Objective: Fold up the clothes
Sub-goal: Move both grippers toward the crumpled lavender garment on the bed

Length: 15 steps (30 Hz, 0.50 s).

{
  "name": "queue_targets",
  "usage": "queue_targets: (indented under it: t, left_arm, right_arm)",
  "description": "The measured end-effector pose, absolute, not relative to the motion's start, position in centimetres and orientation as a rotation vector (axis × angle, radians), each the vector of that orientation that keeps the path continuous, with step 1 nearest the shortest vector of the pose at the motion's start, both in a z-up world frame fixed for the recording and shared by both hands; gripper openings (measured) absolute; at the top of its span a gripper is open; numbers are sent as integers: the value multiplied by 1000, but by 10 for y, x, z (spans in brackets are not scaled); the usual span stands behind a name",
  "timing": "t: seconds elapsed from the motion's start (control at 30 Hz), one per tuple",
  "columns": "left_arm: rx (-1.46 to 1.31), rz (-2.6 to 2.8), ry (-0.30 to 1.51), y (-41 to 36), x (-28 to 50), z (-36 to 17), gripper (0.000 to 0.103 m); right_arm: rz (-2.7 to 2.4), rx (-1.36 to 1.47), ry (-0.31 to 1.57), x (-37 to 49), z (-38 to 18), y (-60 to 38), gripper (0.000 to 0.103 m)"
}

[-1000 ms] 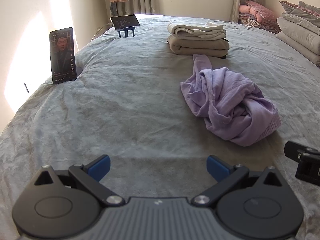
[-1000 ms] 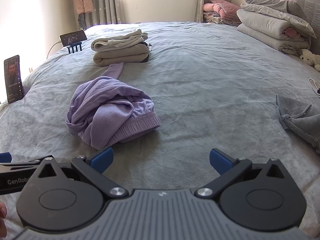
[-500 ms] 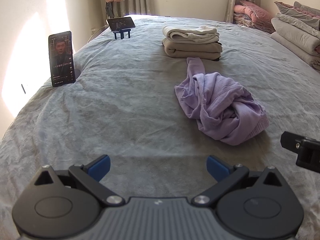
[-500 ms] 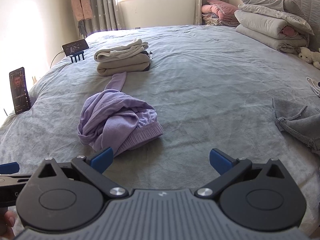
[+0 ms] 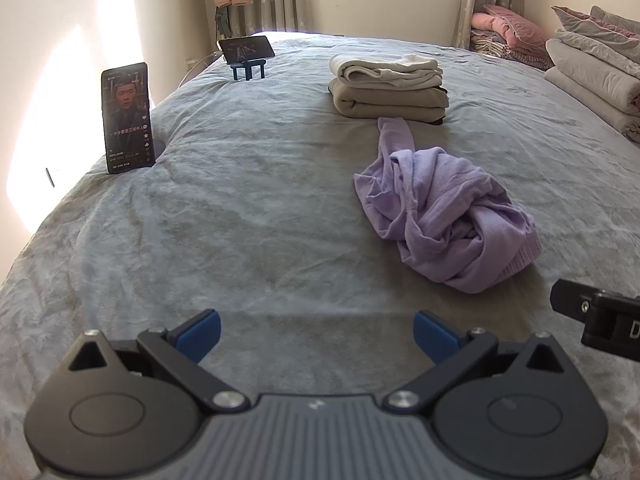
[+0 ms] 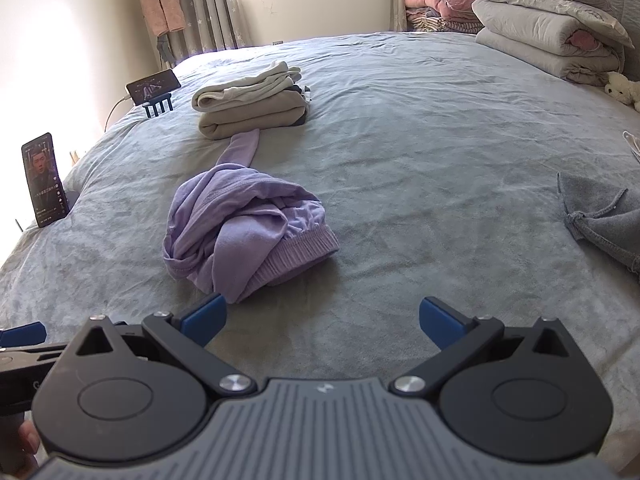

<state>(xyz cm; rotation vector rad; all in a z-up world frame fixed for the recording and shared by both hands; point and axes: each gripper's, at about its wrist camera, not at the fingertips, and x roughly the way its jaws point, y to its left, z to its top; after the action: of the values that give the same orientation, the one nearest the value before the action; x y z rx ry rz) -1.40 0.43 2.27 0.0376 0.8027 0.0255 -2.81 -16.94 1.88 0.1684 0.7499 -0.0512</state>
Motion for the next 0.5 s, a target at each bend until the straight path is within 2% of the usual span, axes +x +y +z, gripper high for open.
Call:
queue_targets:
  t: [0.5]
  left_arm:
    - [38, 25, 807, 5, -12, 21, 103]
  right_arm:
    - [-52, 160, 772, -25, 13, -167, 103]
